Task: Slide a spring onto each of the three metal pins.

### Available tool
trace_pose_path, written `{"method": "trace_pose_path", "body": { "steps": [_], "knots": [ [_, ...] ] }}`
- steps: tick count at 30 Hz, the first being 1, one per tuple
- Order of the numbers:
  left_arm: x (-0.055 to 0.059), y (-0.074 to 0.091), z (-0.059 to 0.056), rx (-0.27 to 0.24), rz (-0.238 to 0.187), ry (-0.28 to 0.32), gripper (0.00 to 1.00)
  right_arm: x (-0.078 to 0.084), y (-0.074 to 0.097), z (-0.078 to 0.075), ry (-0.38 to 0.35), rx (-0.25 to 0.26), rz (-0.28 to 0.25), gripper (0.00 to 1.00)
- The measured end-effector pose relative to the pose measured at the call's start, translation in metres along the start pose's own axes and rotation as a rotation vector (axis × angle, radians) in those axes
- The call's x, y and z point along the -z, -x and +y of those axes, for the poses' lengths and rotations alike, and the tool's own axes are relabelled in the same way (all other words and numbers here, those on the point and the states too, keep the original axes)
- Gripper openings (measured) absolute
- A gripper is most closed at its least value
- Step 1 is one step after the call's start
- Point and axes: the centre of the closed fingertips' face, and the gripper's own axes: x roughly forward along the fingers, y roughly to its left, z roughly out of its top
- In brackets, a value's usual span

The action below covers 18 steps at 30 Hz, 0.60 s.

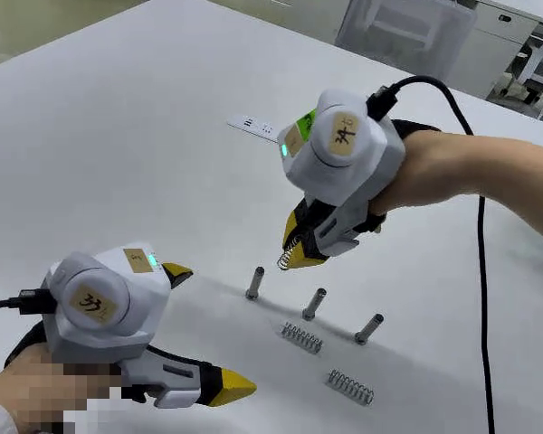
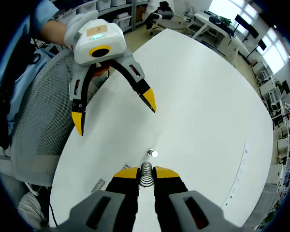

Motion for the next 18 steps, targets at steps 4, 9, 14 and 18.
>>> {"method": "trace_pose_path", "body": {
  "steps": [4,9,14,18],
  "knots": [
    [0.001,0.000,0.001,-0.003,-0.001,0.004,0.96,-0.004,-0.008,-0.001,0.008,-0.005,0.001,0.12],
    [-0.001,0.000,0.002,-0.009,-0.007,0.010,0.96,-0.008,-0.011,-0.005,0.024,-0.004,0.003,0.12],
    [-0.003,0.000,0.006,-0.022,-0.017,0.021,0.96,-0.009,-0.015,-0.011,0.049,-0.008,0.019,0.12],
    [-0.005,0.001,0.006,-0.026,-0.021,0.025,0.95,-0.007,-0.019,-0.011,0.060,-0.018,0.038,0.12]
  ]
}}
